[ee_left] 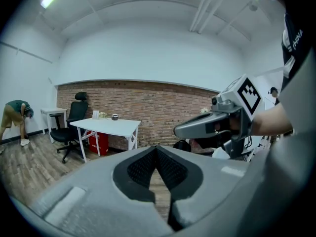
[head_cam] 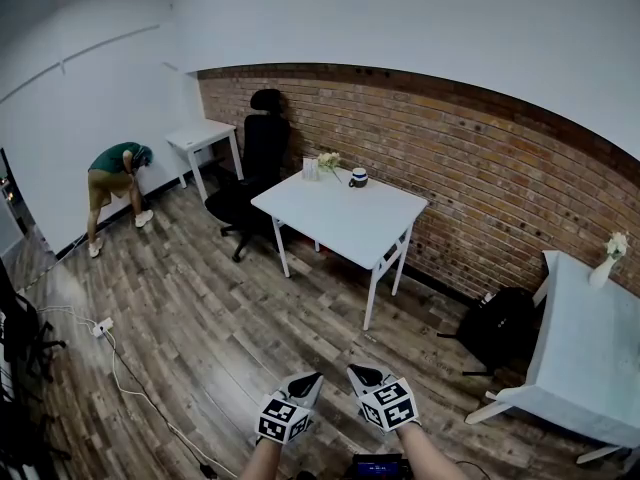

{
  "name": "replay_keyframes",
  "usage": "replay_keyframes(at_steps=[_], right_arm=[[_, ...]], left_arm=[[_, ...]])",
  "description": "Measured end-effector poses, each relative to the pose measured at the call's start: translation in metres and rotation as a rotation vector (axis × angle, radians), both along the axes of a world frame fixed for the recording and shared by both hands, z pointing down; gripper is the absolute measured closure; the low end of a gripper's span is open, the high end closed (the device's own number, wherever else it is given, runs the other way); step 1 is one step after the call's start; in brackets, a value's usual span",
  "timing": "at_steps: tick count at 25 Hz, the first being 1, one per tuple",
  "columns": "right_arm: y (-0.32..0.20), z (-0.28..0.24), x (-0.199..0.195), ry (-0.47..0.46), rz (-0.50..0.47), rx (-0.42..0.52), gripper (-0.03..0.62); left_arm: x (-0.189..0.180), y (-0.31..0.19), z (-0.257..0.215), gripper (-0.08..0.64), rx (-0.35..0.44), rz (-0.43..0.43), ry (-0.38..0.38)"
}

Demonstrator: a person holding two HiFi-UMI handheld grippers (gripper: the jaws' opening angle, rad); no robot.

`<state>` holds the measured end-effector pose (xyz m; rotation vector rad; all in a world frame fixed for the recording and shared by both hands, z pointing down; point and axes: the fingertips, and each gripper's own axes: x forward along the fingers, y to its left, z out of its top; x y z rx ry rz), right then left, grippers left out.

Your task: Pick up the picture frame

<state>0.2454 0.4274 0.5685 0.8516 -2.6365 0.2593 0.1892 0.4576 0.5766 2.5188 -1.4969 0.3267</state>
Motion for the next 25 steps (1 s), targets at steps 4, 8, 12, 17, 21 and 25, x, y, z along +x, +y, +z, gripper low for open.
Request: replay_keyframes(at_steps=[4, 8, 12, 17, 21, 25], right_arm=[[-0.008, 0.0, 0.013, -0.009, 0.0, 0.005, 0.584], [-0.016, 0.0, 0.025, -0.014, -0.009, 0.007, 0.584], [-0.021, 0.008, 0.036, -0.016, -0.012, -0.002, 0.584], [-0.028, 0.014, 0.038, -0.018, -0.014, -0.022, 0.584], [-0.036, 0.023, 0.032, -0.008, -0.014, -0.035, 0.584], [-0.053, 0.029, 0.021, 0.003, -0.008, -0.045, 0.584]], left_arm=[[0.008, -0.006, 0.0, 0.549, 0.001, -0.022, -0.002], [0.019, -0.01, -0.001, 0.549, 0.006, -0.032, -0.008], [0.031, -0.009, 0.007, 0.549, -0.002, -0.039, -0.015], [0.029, -0.014, 0.014, 0.549, -0.023, -0.06, -0.006], [0.022, -0.021, 0.022, 0.549, -0.037, -0.066, 0.014], [0.007, -0.038, 0.03, 0.549, -0.049, -0.075, 0.029]])
